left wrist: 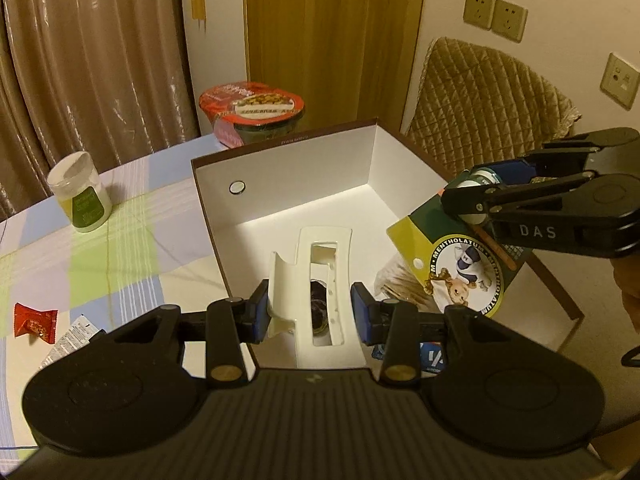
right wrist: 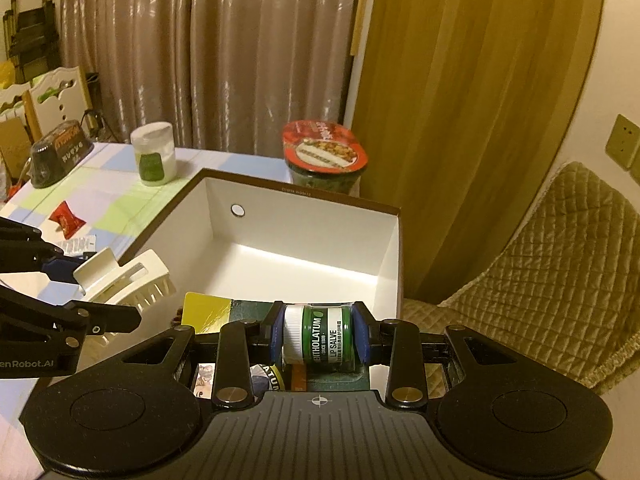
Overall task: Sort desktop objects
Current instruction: 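Carry the hair clip and ointment card with both tools over the open box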
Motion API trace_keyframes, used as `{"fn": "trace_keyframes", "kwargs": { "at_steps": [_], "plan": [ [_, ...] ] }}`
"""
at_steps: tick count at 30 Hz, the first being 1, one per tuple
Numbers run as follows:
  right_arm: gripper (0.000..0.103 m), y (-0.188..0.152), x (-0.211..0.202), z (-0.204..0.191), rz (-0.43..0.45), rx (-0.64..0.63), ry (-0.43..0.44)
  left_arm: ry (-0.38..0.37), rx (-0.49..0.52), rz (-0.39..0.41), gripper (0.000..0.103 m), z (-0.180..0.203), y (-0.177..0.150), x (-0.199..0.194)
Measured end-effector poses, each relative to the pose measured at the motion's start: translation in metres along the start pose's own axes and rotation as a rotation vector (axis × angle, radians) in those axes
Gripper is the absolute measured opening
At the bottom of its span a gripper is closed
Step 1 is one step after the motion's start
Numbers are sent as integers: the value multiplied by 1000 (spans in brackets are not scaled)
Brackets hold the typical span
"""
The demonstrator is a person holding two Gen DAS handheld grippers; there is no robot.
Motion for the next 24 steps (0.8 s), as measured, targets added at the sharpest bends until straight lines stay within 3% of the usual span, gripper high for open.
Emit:
{"fn": "trace_keyframes", "kwargs": {
  "at_steps": [24],
  "plan": [
    [34, -8, 65, 1, -145, -150, 48, 22, -16, -92, 36, -9, -1, 54]
  ]
}}
Point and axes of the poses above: each gripper's, at about its wrist camera, not at the fingertips, and x roughly the way its jaws point, z to its right, y to its top, the point moved 10 cm from there along x, roughly the way its jaws point, and after that the axes turned 2 degrees about x, right-handed, at the moved point
